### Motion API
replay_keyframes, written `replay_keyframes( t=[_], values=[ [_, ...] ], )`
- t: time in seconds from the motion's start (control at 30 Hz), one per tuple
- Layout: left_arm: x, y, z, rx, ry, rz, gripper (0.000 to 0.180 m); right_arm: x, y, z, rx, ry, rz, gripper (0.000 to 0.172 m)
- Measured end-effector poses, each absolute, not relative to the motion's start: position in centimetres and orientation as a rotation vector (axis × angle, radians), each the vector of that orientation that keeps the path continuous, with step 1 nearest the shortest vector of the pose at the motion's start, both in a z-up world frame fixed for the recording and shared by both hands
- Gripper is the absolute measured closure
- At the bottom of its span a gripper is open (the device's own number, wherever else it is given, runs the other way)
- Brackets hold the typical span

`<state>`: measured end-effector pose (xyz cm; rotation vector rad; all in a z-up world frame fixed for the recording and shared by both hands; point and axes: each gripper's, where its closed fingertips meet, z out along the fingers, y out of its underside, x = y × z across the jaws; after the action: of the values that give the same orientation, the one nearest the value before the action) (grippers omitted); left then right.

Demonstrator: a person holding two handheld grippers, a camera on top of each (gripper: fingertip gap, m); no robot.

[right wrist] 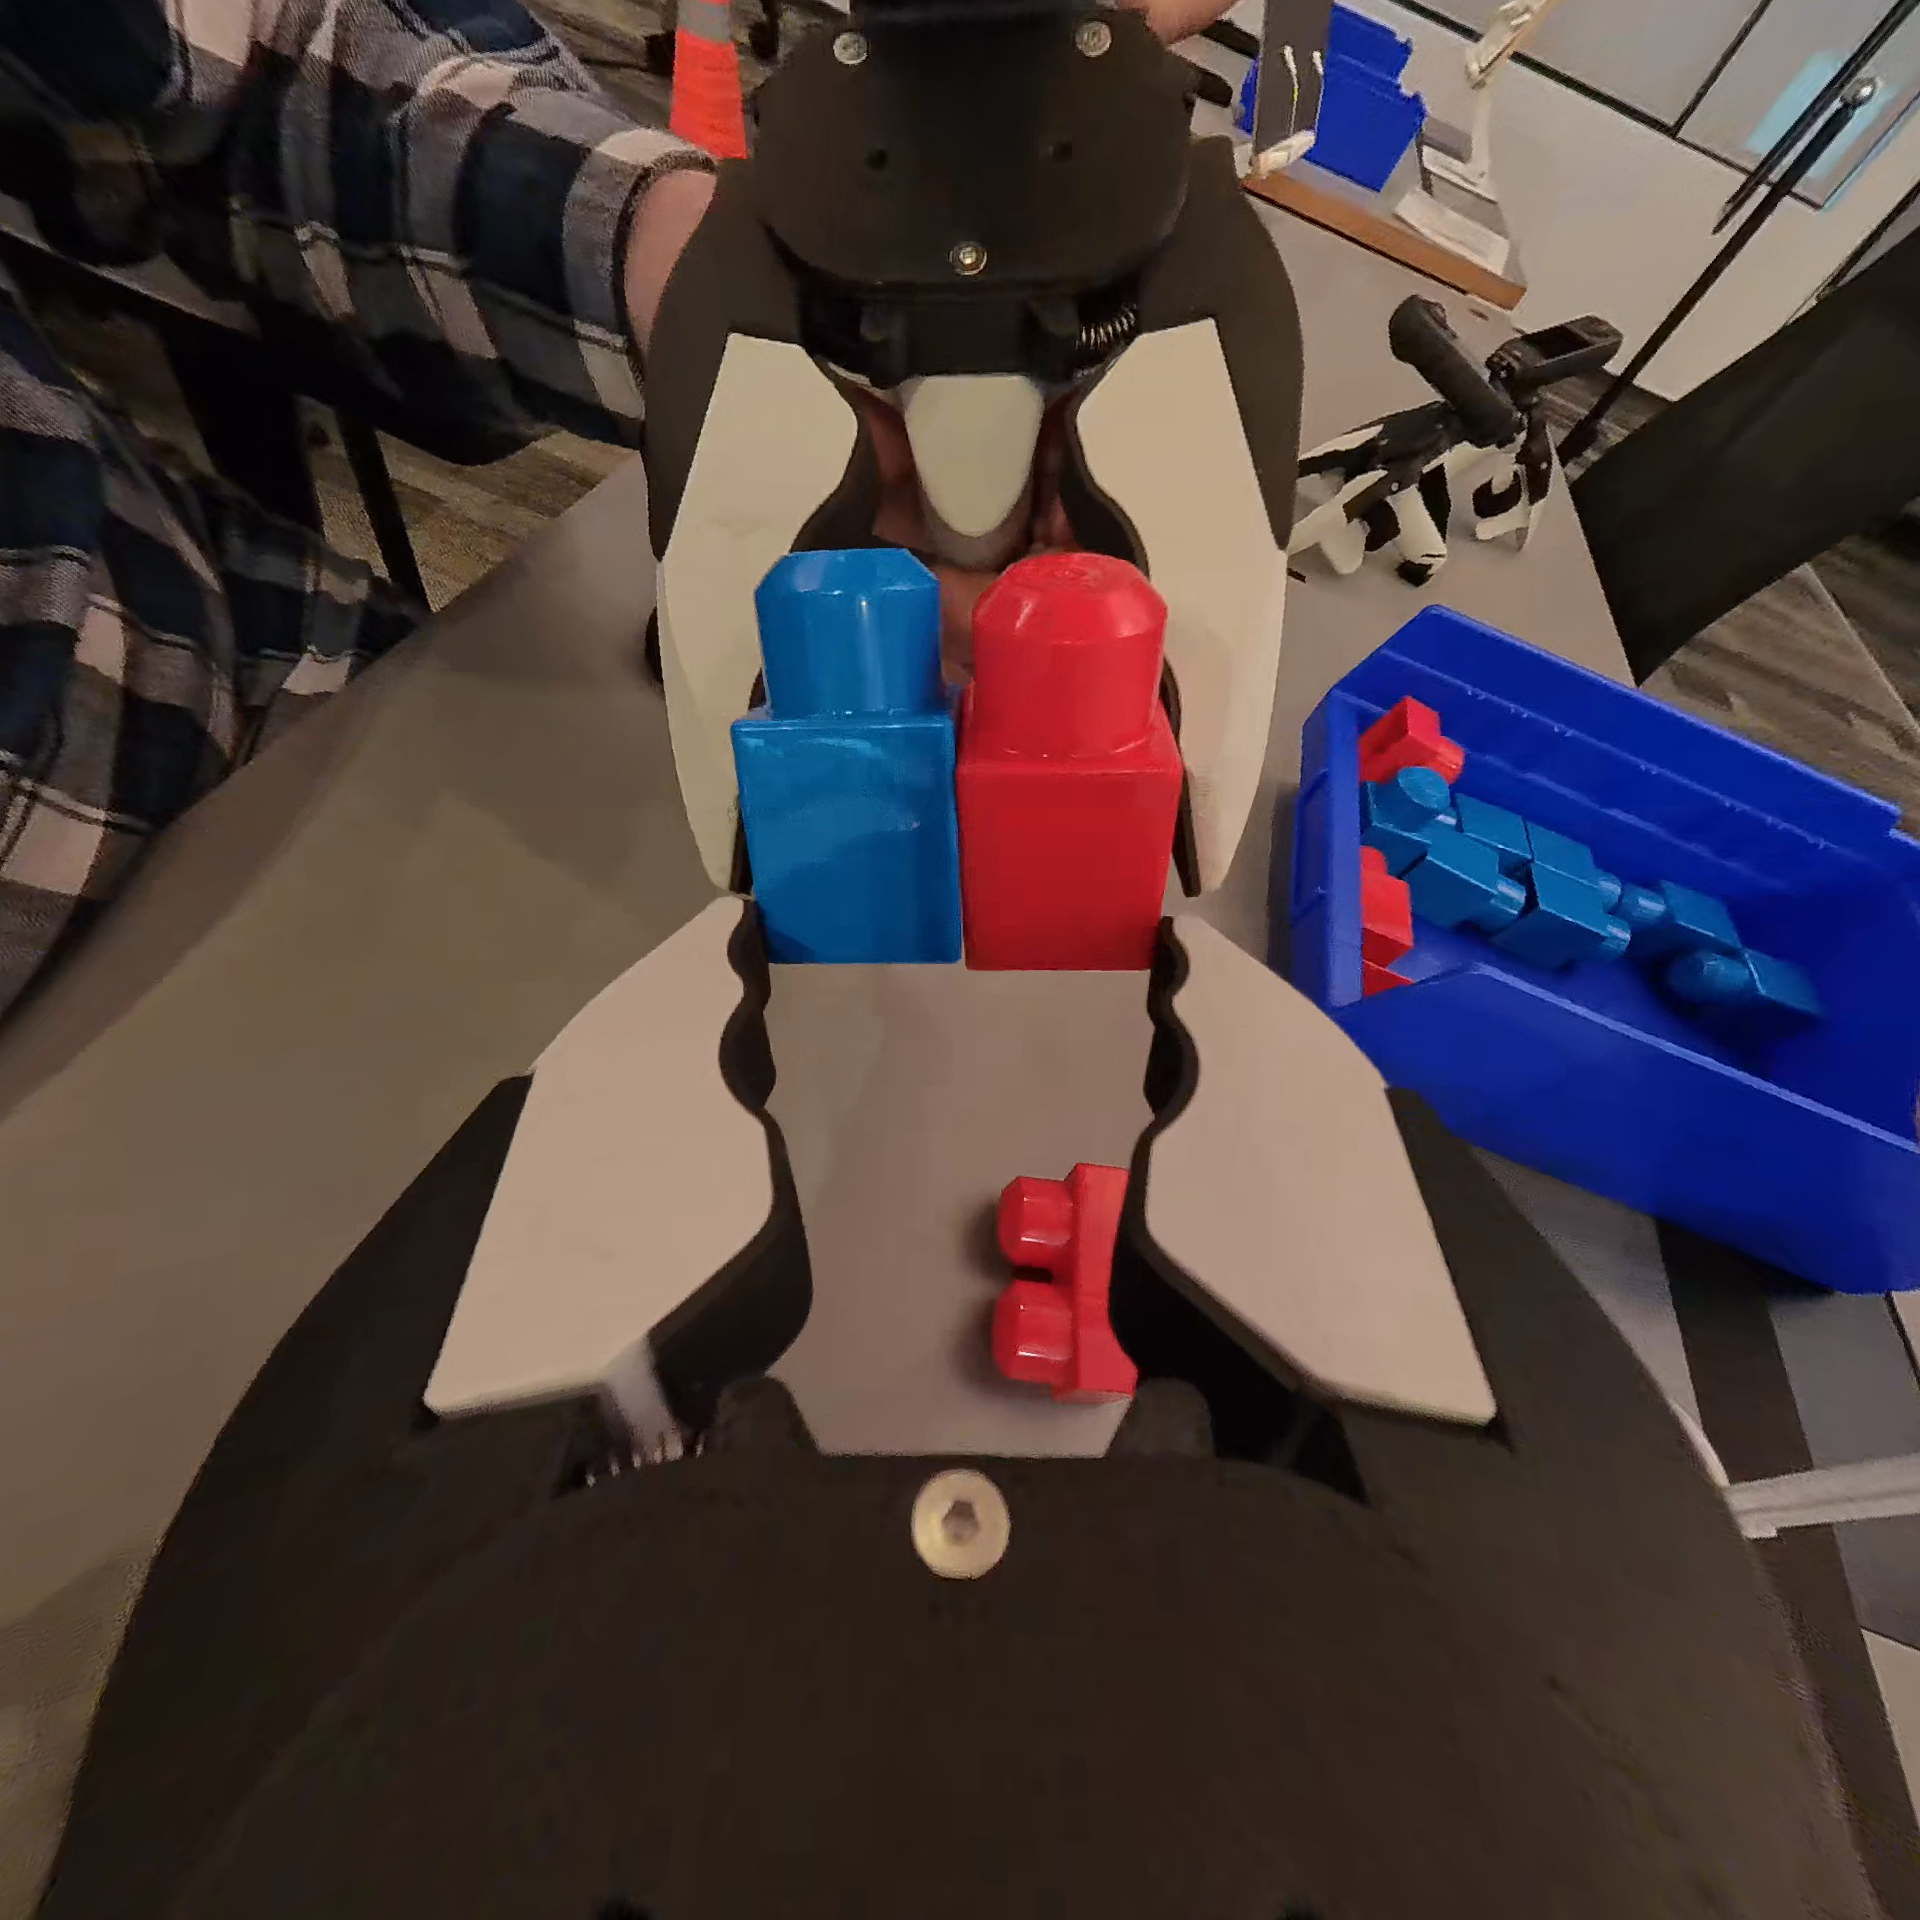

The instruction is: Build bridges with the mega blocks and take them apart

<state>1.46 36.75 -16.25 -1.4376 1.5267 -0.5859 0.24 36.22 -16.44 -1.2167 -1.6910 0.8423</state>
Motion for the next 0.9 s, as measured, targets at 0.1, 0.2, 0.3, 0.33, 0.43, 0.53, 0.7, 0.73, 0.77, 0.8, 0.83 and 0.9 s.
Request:
replay_keyframes(
  t=[0.1, 0.2, 0.3, 0.33, 0.43, 0.53, 0.7, 0.73, 0.77, 0.8, 0.83, 0.9],
  values=[
    [1.5, 36.9, -16.3, -1.438, 1.53, -0.594, 0.104, 0.4, 36.4, -16.3, -1.219, -1.687, 0.833, 0.101],
    [1.6, 37.0, -16.1, -1.428, 1.531, -0.588, 0.104, 0.4, 36.5, -15.9, -1.212, -1.665, 0.848, 0.101],
    [1.6, 37.1, -15.6, -1.422, 1.533, -0.585, 0.104, 0.5, 36.5, -15.5, -1.198, -1.638, 0.878, 0.101],
    [1.7, 37.1, -15.4, -1.42, 1.529, -0.588, 0.104, 0.5, 36.5, -15.3, -1.192, -1.623, 0.9, 0.101],
    [1.7, 37.1, -14.5, -1.401, 1.507, -0.613, 0.103, 0.5, 36.4, -14.5, -1.167, -1.561, 0.999, 0.102],
    [1.9, 36.9, -13.4, -1.377, 1.468, -0.66, 0.103, 0.6, 36.2, -13.4, -1.128, -1.492, 1.115, 0.102],
    [2.3, 36.6, -11.9, -1.343, 1.398, -0.761, 0.104, 0.9, 36.0, -12.0, -1.075, -1.415, 1.203, 0.102],
    [2.4, 36.5, -11.5, -1.331, 1.372, -0.793, 0.104, 1.0, 36.0, -11.7, -1.064, -1.407, 1.217, 0.102],
    [2.6, 36.3, -11.1, -1.309, 1.347, -0.832, 0.105, 0.9, 35.8, -12.0, -1.06, -1.424, 1.204, 0.102],
    [2.9, 36.0, -10.8, -1.296, 1.333, -0.884, 0.106, 0.7, 35.6, -12.3, -1.062, -1.446, 1.185, 0.102],
    [3.1, 35.8, -10.4, -1.287, 1.324, -0.922, 0.106, 0.5, 35.5, -12.4, -1.059, -1.445, 1.17, 0.102],
    [3.2, 35.8, -9.8, -1.272, 1.316, -0.936, 0.106, 0.5, 35.6, -11.9, -1.047, -1.418, 1.174, 0.102]
  ],
)
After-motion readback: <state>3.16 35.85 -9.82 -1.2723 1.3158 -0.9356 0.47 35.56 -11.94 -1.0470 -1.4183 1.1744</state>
